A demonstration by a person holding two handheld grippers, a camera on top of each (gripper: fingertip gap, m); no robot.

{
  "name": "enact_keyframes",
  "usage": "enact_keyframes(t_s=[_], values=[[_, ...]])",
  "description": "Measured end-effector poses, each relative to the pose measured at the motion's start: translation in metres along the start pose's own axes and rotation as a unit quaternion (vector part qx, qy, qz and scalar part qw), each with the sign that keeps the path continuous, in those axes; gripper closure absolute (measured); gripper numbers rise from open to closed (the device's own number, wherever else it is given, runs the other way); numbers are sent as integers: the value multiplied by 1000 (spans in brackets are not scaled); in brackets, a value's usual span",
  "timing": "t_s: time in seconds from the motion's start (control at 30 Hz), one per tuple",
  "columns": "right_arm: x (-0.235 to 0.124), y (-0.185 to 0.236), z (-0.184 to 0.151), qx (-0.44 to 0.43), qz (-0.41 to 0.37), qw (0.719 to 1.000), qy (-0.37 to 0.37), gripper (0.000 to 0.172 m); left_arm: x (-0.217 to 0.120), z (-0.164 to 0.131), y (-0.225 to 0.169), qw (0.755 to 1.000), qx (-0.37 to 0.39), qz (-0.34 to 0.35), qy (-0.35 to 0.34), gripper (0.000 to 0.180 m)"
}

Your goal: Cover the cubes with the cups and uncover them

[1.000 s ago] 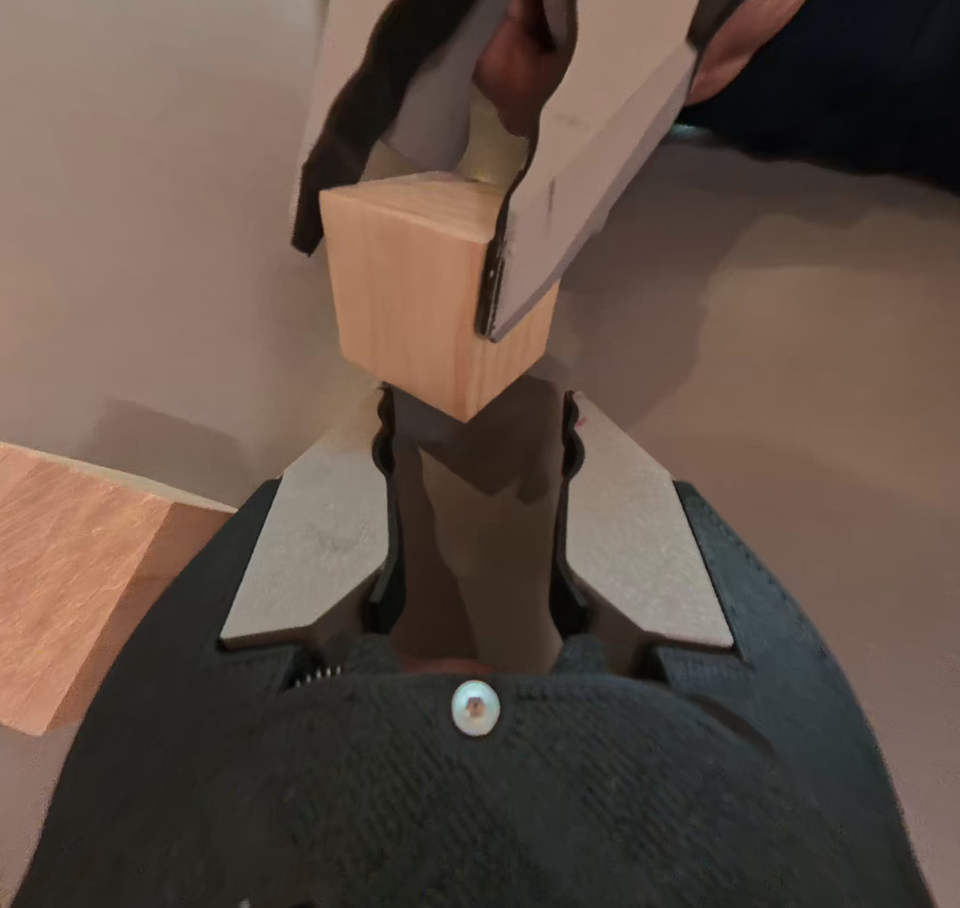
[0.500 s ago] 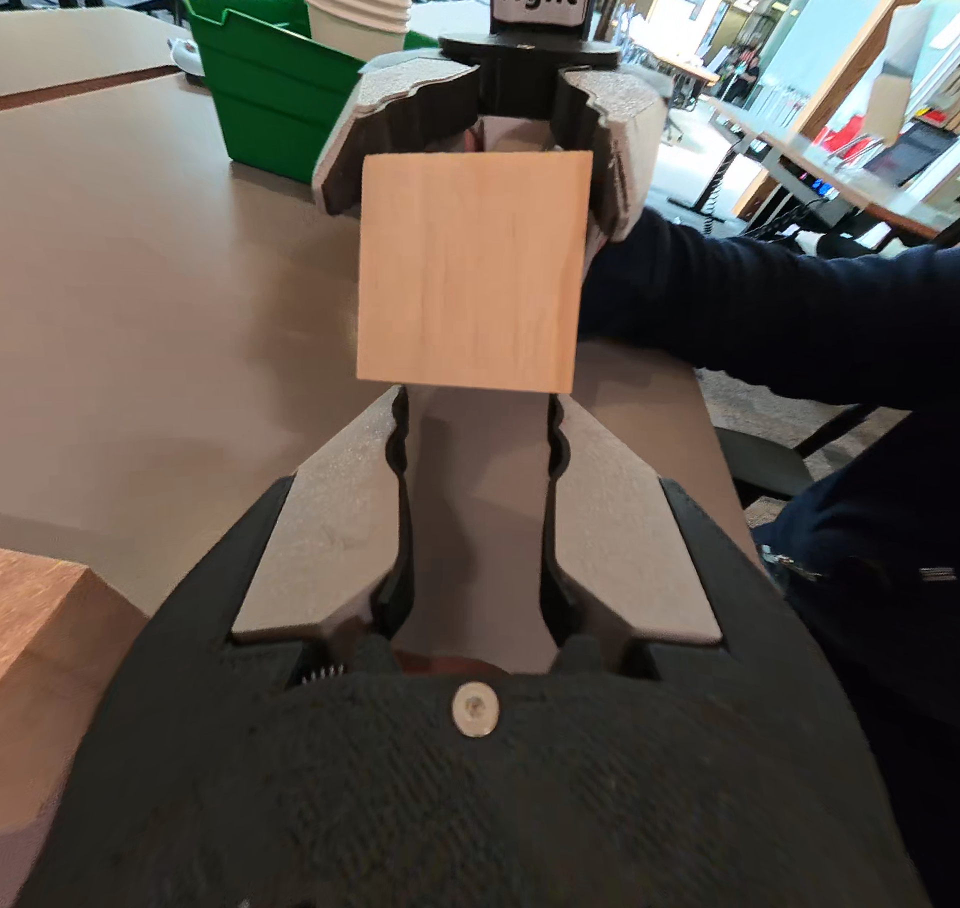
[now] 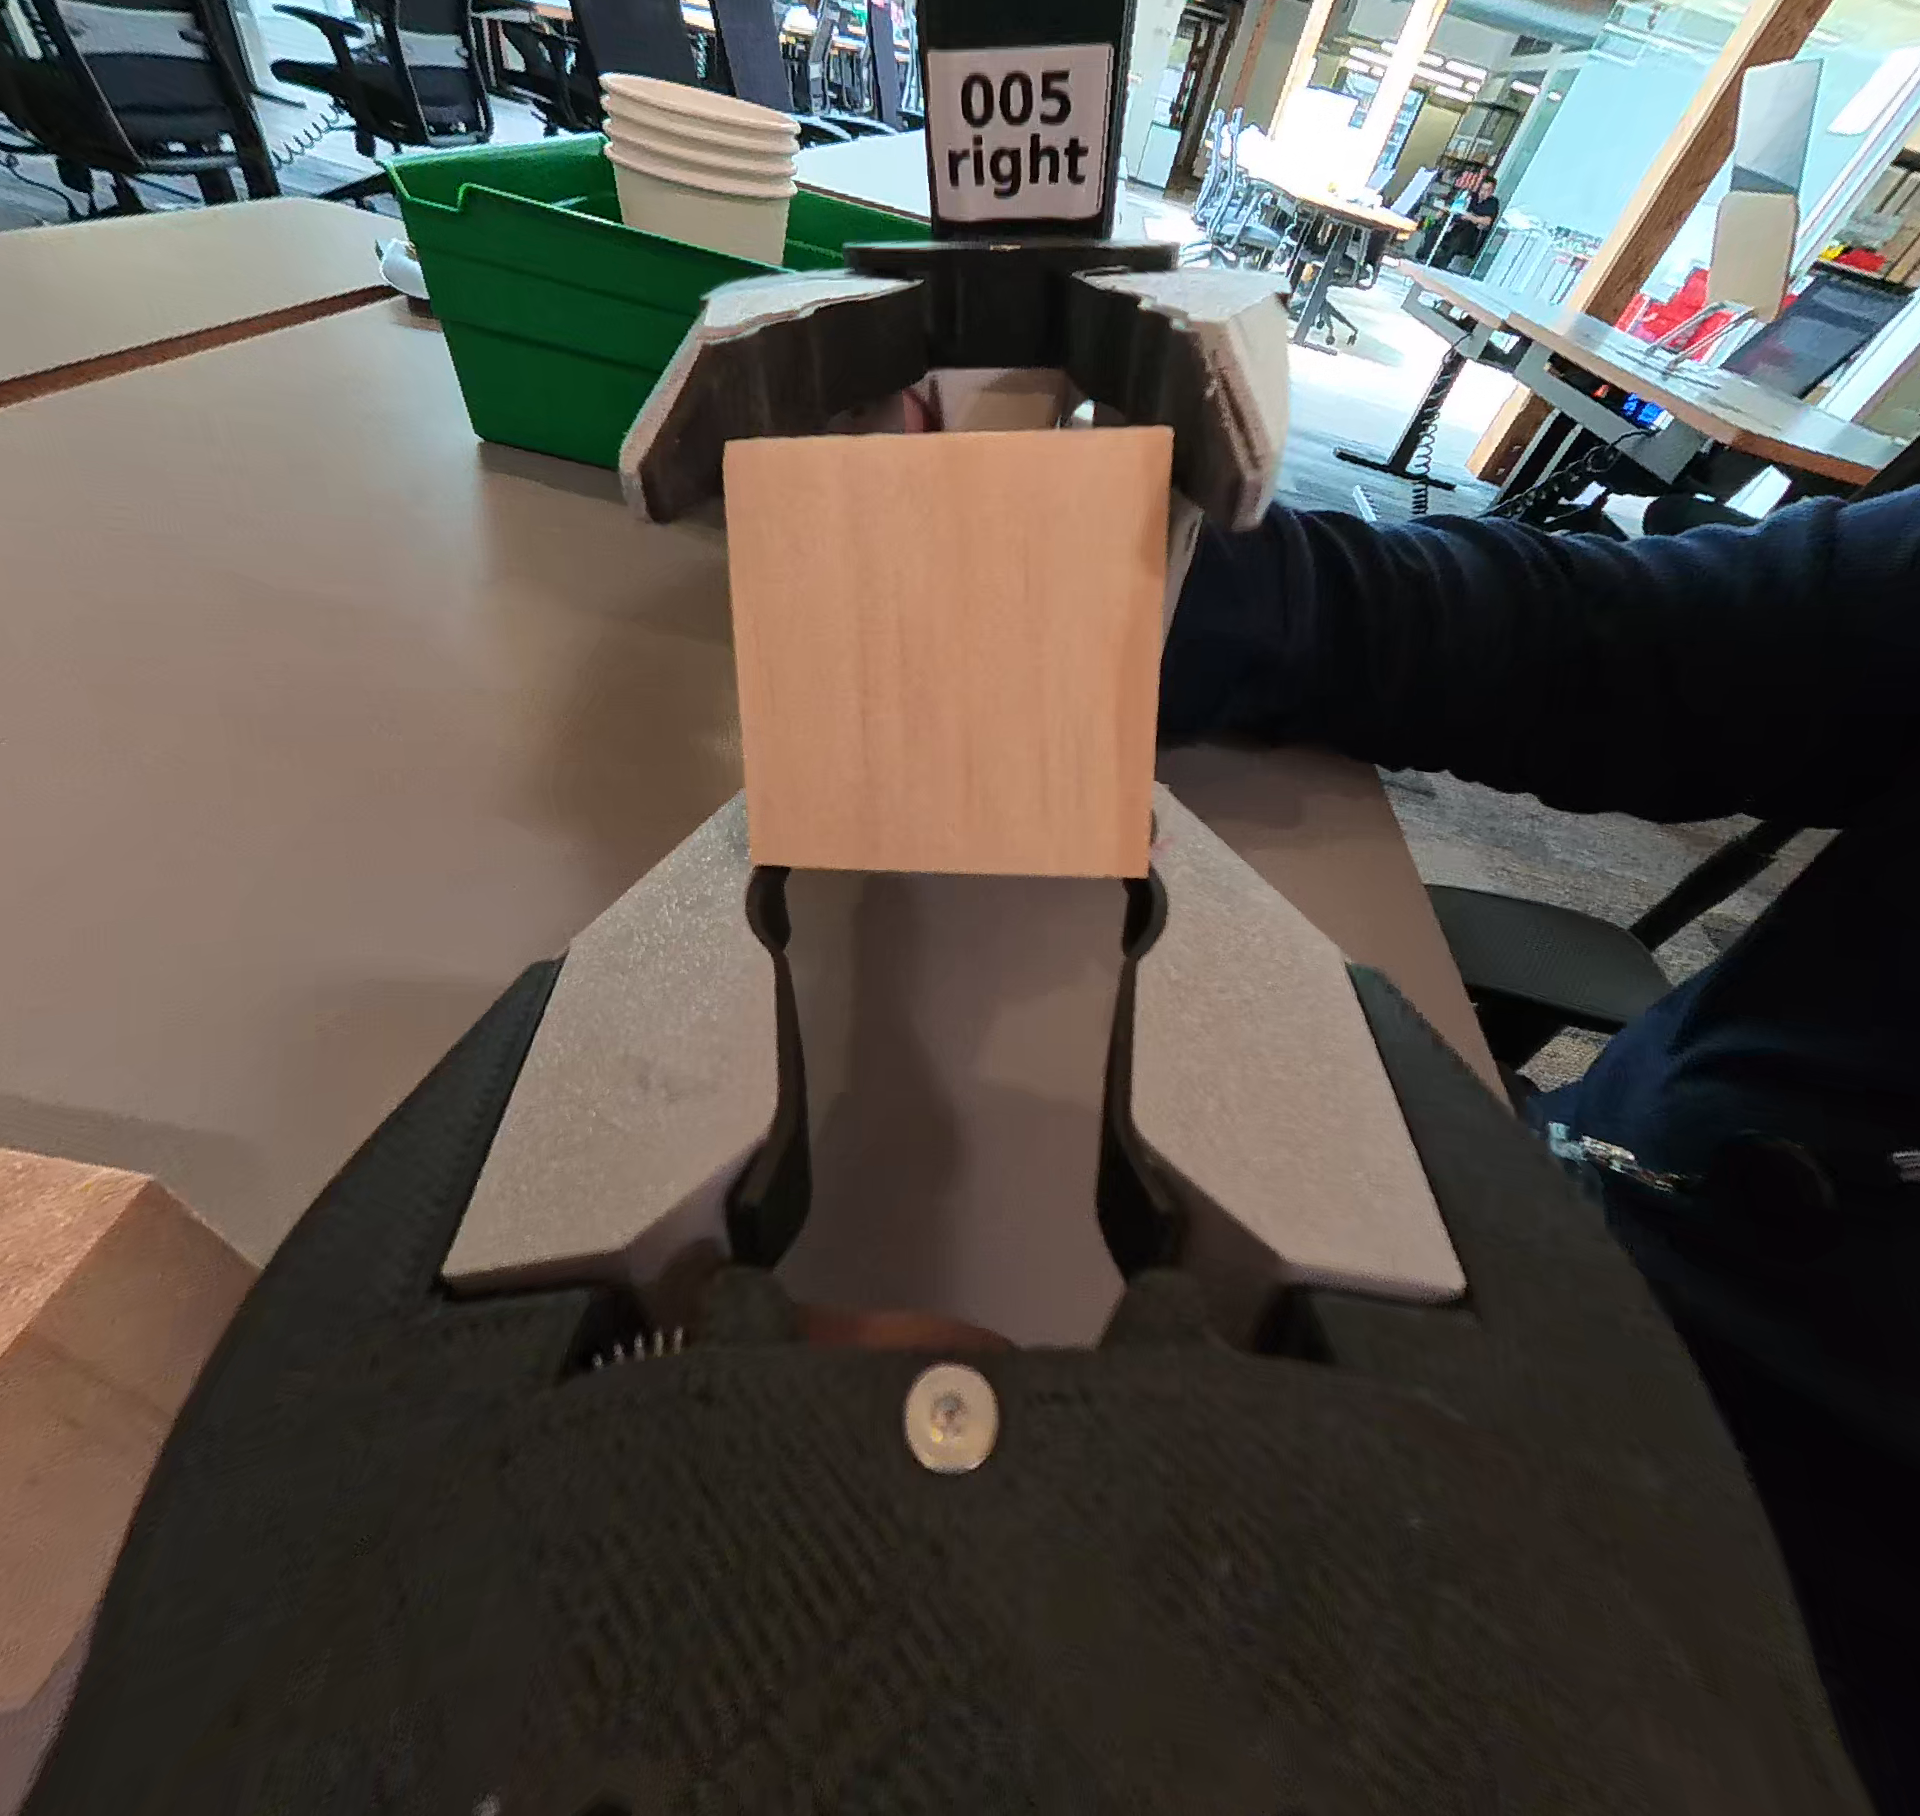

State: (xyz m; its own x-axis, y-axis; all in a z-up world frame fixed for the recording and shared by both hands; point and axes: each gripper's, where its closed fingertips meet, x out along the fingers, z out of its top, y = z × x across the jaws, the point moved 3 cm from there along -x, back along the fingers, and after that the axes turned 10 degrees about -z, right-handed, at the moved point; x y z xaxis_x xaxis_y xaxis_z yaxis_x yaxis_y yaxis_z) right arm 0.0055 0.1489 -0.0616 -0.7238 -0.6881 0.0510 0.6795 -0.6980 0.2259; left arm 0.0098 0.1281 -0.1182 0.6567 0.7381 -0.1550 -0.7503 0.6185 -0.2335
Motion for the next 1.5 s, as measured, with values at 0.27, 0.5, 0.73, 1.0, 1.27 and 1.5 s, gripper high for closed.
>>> enact_keyframes(t_s=[0.27, 0.5, 0.73, 1.0, 1.27, 1.5], values=[[-1, -6, 1, 26, -1, 1000, -14, 117, 1, 0, 2, 1000, -4, 11, -3, 112], [0, -1, 3, 27, 10, 999, -21, 117, 2, 3, 0, 1000, 17, 16, -10, 115], [7, 4, -4, 12, 4, 1000, -10, 117, 3, 4, -1, 1000, 10, 10, -15, 109], [1, 0, -2, 48, 16, 999, -17, 120, 1, 1, 5, 996, 65, 52, 12, 111], [-9, -9, 5, 57, 5, 998, -32, 111, -9, 13, 4, 995, 75, 52, -32, 111], [2, 7, -10, 30, 36, 999, 7, 111, -6, 12, -2, 994, 92, 42, -28, 111]])
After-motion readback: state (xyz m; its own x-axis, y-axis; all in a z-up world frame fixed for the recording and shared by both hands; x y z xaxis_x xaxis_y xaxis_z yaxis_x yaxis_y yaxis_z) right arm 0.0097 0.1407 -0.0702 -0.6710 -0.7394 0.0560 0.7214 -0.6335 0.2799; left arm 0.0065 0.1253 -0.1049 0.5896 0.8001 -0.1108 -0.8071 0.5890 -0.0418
